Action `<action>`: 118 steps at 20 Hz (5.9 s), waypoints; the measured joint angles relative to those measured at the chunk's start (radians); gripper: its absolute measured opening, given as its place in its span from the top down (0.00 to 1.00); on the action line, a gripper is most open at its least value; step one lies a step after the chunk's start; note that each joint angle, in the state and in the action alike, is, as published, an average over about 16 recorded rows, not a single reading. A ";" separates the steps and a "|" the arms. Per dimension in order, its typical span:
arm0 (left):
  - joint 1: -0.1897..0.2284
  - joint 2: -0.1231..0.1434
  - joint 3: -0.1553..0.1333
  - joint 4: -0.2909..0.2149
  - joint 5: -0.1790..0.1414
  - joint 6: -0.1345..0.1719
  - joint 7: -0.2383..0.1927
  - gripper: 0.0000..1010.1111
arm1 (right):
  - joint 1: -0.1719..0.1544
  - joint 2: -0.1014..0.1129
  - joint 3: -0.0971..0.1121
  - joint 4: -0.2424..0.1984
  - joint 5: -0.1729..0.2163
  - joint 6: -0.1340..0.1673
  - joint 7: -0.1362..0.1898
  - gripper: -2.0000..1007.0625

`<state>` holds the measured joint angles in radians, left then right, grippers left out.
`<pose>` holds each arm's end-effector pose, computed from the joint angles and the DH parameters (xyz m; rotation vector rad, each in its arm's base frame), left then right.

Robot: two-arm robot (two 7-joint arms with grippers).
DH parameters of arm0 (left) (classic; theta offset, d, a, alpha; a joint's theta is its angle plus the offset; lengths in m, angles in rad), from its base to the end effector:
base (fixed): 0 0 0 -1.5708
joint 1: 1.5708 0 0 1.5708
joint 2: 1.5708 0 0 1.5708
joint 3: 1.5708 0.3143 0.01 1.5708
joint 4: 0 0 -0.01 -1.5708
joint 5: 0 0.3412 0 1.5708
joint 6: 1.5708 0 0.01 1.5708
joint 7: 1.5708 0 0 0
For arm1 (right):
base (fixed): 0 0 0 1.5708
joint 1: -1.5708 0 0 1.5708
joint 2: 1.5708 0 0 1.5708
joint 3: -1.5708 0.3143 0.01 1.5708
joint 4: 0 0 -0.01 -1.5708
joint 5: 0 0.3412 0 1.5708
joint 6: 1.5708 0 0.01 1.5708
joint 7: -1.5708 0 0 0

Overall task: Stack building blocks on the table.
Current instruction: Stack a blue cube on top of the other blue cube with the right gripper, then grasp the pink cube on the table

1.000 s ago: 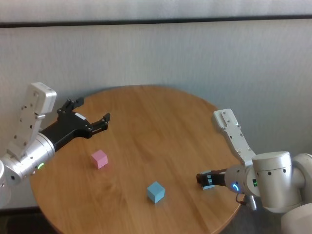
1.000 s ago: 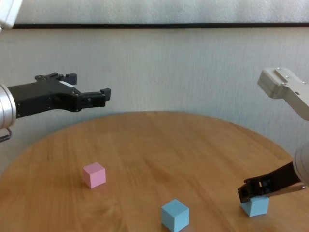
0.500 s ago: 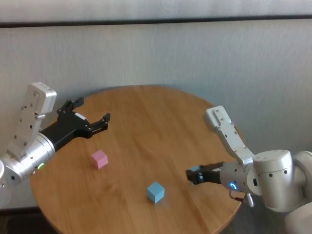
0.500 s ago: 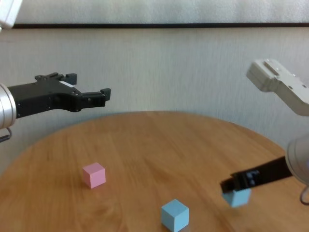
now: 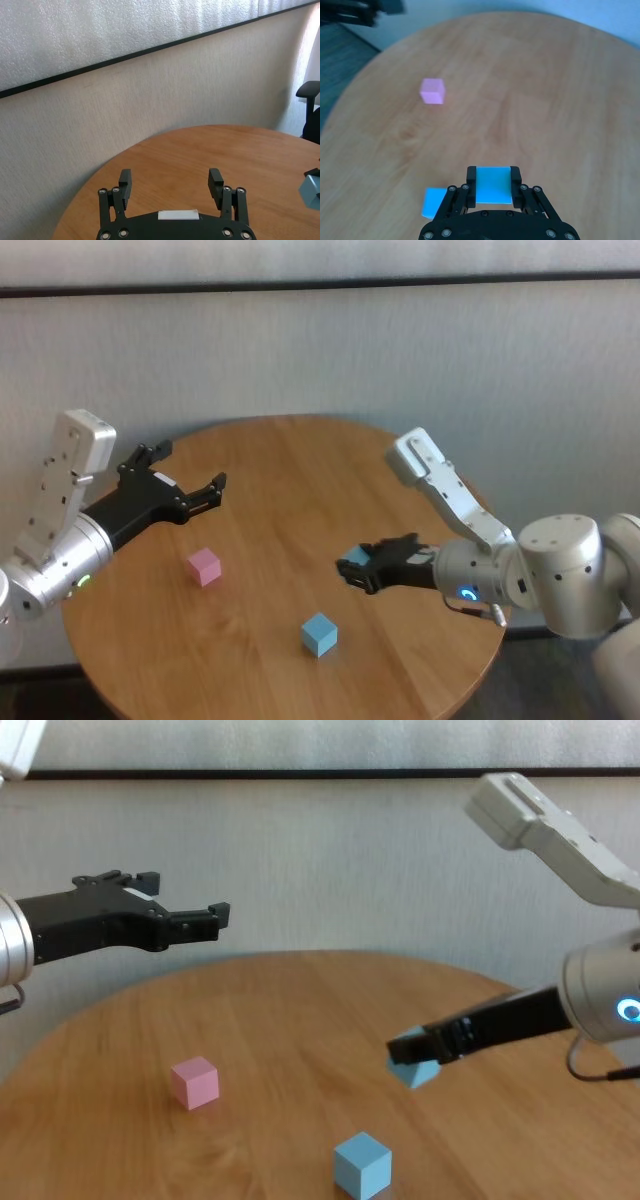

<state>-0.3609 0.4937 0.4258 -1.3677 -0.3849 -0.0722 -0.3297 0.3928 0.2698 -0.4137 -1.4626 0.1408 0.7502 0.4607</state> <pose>0.4470 0.0590 -0.2759 0.1201 -0.1716 0.9637 0.4503 0.0400 -0.2394 -0.5871 0.2903 -0.8276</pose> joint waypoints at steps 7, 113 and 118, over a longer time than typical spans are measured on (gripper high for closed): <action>0.000 0.000 0.000 0.000 0.000 0.000 0.000 0.01 | 0.058 0.022 -0.066 0.027 0.015 -0.024 0.082 0.63; 0.000 0.000 0.000 0.000 0.000 0.000 -0.001 0.01 | 0.020 0.025 -0.097 0.015 -0.178 -0.366 -0.289 0.00; 0.003 0.006 -0.008 -0.004 -0.012 0.020 -0.012 0.01 | 0.026 0.024 -0.100 0.033 -0.195 -0.381 -0.299 0.00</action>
<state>-0.3578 0.4995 0.4175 -1.3721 -0.3968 -0.0525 -0.3422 0.4192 0.2936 -0.5139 -1.4294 -0.0538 0.3693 0.1617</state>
